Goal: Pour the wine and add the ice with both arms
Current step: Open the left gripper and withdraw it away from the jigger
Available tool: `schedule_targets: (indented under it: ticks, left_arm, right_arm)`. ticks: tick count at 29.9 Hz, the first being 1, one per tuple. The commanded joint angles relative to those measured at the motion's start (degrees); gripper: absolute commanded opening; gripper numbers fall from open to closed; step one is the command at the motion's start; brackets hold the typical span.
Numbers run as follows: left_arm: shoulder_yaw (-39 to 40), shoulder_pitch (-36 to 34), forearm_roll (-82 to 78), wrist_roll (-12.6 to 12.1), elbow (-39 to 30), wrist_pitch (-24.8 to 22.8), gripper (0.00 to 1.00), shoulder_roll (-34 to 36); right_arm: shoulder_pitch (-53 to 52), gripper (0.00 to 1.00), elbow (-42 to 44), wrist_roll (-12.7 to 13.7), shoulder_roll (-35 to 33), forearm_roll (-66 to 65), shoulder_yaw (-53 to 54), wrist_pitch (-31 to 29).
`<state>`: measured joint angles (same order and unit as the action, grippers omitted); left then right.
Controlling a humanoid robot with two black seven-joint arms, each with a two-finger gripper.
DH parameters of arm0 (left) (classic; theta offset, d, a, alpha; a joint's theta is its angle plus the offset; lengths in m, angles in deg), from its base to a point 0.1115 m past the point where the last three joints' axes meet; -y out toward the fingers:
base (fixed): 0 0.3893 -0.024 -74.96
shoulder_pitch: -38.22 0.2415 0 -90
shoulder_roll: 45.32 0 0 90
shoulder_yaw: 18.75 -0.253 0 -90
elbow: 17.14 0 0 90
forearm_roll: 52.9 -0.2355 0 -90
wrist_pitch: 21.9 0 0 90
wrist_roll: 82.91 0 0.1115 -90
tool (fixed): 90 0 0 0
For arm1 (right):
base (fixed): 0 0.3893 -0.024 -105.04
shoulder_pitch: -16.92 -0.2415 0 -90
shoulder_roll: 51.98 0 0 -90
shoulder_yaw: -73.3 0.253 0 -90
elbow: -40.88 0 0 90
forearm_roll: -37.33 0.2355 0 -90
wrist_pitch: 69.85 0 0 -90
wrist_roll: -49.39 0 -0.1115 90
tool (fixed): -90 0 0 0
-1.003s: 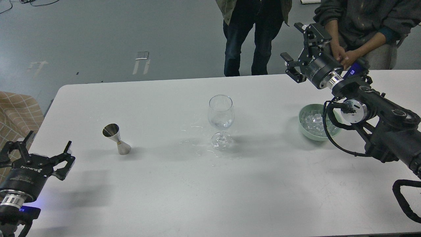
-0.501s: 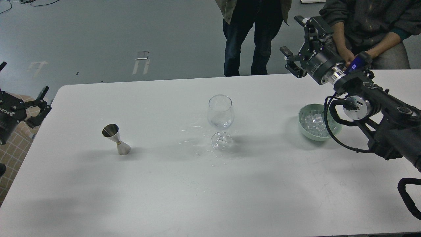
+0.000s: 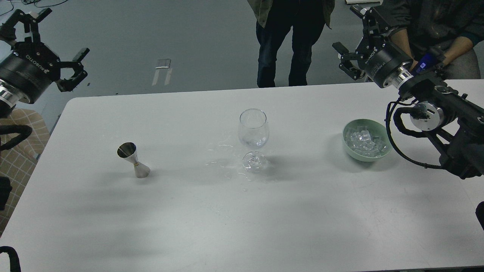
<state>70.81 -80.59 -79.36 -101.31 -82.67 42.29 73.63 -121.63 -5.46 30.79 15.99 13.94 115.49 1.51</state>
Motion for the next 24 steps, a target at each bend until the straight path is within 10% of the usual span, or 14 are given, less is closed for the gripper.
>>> schedule_targets:
  ticks: [1, 24]
  left_arm:
    - [-0.3, -2.1, 0.6, -0.6, 0.0, 1.1, 0.98, -1.3]
    - [-4.0, -5.8, 0.2, -0.9, -1.7, 5.2, 0.98, -3.5]
  right_arm:
    - [-0.1, 1.0, -0.1, 0.0, 0.0, -0.1, 0.0, 0.0]
    - [4.5, 1.0, -14.3, -0.6, -19.6, -31.3, -0.1, 5.2]
